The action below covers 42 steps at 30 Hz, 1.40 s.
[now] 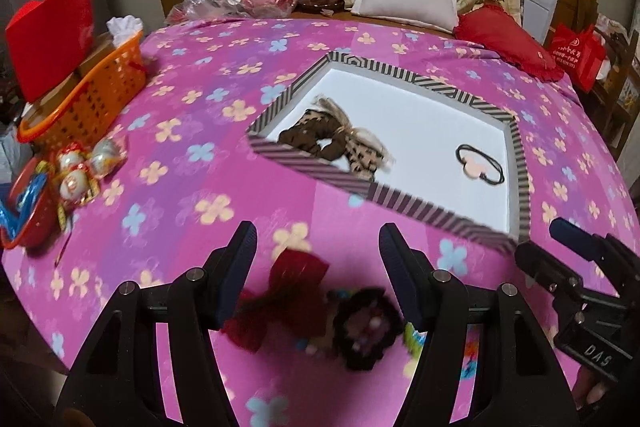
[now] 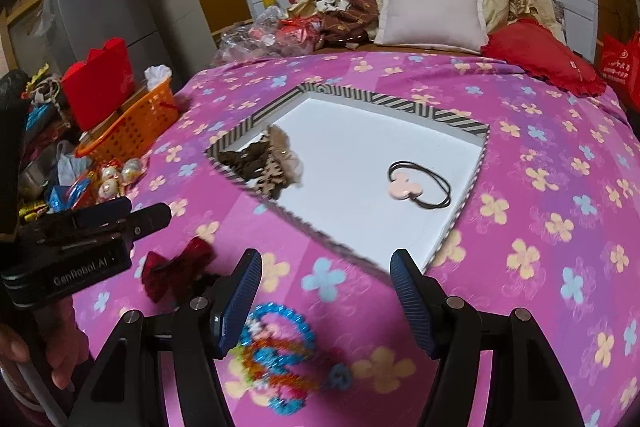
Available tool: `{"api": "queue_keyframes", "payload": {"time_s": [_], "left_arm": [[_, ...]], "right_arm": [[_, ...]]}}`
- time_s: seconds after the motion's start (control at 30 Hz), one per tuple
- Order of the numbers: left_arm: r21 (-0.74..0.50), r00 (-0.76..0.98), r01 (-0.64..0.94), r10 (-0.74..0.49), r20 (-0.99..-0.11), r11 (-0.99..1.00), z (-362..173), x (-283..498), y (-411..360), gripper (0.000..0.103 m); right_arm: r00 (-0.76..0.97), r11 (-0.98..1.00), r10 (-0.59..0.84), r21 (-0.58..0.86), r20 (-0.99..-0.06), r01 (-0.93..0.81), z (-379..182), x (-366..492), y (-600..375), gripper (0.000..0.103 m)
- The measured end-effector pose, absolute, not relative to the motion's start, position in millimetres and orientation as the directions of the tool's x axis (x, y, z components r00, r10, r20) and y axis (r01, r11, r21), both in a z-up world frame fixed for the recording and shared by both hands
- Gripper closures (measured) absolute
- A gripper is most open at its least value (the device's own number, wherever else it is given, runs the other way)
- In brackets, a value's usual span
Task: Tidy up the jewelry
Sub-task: 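Move the left gripper back to the red satin bow clip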
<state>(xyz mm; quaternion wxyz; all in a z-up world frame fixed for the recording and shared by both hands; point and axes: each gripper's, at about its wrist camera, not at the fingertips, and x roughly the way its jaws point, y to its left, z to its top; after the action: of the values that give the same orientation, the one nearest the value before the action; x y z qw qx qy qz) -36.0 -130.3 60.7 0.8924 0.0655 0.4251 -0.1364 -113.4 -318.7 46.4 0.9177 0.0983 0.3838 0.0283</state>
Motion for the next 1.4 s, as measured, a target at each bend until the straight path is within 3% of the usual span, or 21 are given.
{"api": "queue_keyframes", "payload": {"time_s": [1.4], "left_arm": [[-0.034,0.567,0.219,-0.155,-0.809,0.975,26.1,-84.0,-52.8,0.039]], "right_arm": [[0.666,0.977,0.182,0.212,-0.723,-0.036,27.2,-150.7,-264.7,0.036]]}}
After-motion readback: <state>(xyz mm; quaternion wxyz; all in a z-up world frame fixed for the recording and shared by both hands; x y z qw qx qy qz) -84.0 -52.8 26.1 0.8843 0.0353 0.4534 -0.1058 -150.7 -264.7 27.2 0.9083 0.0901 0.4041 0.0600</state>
